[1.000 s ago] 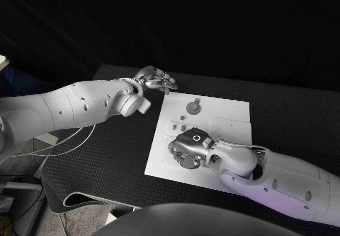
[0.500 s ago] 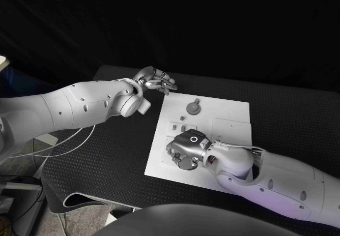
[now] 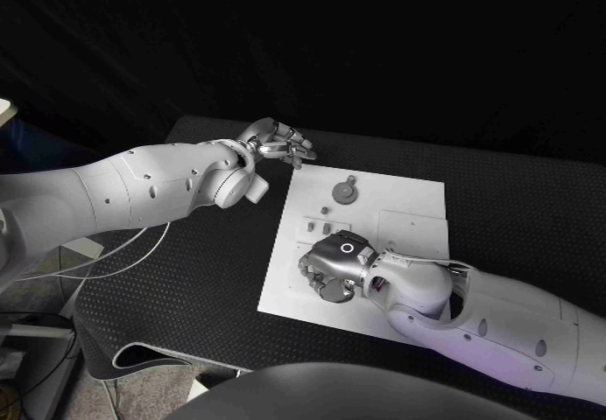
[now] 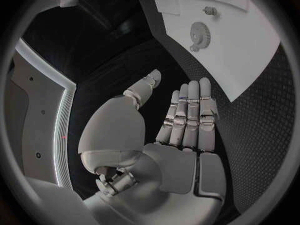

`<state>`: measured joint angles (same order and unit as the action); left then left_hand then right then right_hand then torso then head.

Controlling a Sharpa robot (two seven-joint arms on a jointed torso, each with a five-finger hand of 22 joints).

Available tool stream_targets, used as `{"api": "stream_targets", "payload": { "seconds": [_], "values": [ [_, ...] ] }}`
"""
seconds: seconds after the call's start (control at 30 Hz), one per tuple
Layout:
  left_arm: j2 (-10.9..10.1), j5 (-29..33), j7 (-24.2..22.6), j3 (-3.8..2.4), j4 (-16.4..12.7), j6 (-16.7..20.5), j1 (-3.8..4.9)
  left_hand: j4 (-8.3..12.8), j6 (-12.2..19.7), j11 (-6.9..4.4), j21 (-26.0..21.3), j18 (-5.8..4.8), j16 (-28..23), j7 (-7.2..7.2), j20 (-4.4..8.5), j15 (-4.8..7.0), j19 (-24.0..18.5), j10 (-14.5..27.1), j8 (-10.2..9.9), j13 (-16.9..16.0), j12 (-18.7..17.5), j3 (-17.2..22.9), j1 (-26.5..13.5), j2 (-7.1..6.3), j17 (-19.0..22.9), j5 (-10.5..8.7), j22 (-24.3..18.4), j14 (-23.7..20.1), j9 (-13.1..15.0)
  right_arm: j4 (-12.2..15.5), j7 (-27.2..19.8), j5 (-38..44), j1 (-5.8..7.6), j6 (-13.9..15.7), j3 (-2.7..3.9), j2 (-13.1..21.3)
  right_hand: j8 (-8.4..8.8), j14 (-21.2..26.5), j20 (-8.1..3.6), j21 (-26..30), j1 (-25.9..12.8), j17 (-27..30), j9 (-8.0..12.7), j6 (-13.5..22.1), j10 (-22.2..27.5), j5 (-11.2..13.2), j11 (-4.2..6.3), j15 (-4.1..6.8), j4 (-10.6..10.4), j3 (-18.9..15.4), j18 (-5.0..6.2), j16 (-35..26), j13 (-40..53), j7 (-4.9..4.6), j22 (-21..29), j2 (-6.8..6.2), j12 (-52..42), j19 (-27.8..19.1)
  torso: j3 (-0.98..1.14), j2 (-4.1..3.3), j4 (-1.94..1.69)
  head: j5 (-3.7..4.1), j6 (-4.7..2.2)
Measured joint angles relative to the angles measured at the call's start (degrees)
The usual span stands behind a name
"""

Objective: Assemble the parts on the task board

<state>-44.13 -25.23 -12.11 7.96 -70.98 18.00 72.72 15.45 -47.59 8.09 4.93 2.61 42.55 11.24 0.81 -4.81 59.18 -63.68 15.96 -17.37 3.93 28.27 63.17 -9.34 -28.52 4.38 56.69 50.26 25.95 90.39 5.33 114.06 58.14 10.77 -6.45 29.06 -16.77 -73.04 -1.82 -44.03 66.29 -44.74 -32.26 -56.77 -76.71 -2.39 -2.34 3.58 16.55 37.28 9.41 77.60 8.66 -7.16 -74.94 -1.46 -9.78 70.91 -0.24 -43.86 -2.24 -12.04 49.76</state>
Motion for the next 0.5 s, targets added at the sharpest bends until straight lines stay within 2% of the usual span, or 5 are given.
{"api": "stream_targets", "payload": {
  "seconds": [0.2,0.27,0.3,0.37,0.5],
  "values": [
    [-0.1,0.0,0.0,0.0,0.0,0.0,0.0,0.0,0.0,0.0,0.0,0.0,0.0,0.0,0.0,0.0,0.0,0.0,0.0,0.0,0.0,0.0,0.0,0.0,0.0,0.0,0.0,0.0,0.0,-0.2,-0.1,-0.5,0.07,-0.1,0.07,0.4,0.02,0.0,0.08,0.0,0.1,0.0,0.0,0.1,0.3,0.0,-0.35,-0.02,0.0,0.0,0.0,0.0,0.1,-0.06,0.0,-0.09,0.5,-0.1,0.01,-0.01,0.02,-0.02,0.04],
    [-0.1,0.0,0.0,0.0,0.0,0.0,0.0,0.0,0.0,0.0,0.0,0.0,0.0,0.0,0.0,0.0,0.0,0.0,0.0,0.0,0.0,0.0,0.0,0.0,0.0,0.0,0.0,0.0,0.0,-0.2,-0.2,-0.8,0.09,-0.1,0.09,0.4,0.01,0.1,0.08,0.0,-0.2,0.0,0.0,0.3,0.4,0.0,-0.44,-0.08,0.1,-0.5,0.08,0.0,0.1,-0.31,0.0,-1.71,0.8,-0.1,0.03,-0.01,0.03,-0.03,0.05],
    [-0.1,0.0,0.0,0.0,0.0,0.0,0.0,0.0,0.0,0.0,0.0,0.0,0.0,0.0,0.0,0.0,0.0,0.0,0.0,0.0,0.0,0.0,0.0,0.0,0.0,0.0,0.0,0.0,0.0,-0.4,-0.3,-1.0,0.11,-0.1,0.1,0.5,0.02,0.1,0.08,0.0,-0.5,0.0,-0.2,1.1,0.4,0.0,-0.44,-0.09,0.0,-1.0,0.28,0.0,0.0,-0.89,0.0,-3.02,1.1,-0.1,0.04,-0.01,0.04,-0.03,0.05],
    [-0.2,0.0,0.0,0.0,0.0,0.0,0.0,0.0,0.0,0.0,0.0,0.0,0.0,0.0,0.0,0.0,0.0,0.0,0.0,0.0,0.0,0.0,0.0,0.0,0.0,0.0,0.0,0.0,0.0,-0.6,-0.3,-1.3,0.08,-0.1,0.01,0.7,0.97,0.1,0.09,0.0,-1.3,0.0,0.3,2.3,1.1,0.0,-0.64,-0.09,-0.1,-1.7,0.37,0.0,0.0,-1.18,0.0,-4.67,1.4,-0.1,0.04,-0.01,0.05,-0.04,0.06],
    [-0.2,0.0,0.0,0.0,0.0,0.0,0.0,0.0,0.0,0.0,0.0,0.0,-0.2,0.0,0.0,0.0,0.0,0.0,0.0,0.0,0.0,0.0,0.0,0.0,-0.1,0.0,0.0,0.0,0.0,-0.9,-0.3,-1.9,-0.04,0.0,-0.11,0.9,1.8,-0.2,0.1,0.0,-3.0,0.0,0.9,3.9,2.2,0.0,-1.28,-0.35,-0.2,-3.0,0.41,0.0,-0.1,-1.84,0.0,-6.64,1.9,-0.1,0.07,-0.01,0.05,-0.05,0.06]
  ]
}}
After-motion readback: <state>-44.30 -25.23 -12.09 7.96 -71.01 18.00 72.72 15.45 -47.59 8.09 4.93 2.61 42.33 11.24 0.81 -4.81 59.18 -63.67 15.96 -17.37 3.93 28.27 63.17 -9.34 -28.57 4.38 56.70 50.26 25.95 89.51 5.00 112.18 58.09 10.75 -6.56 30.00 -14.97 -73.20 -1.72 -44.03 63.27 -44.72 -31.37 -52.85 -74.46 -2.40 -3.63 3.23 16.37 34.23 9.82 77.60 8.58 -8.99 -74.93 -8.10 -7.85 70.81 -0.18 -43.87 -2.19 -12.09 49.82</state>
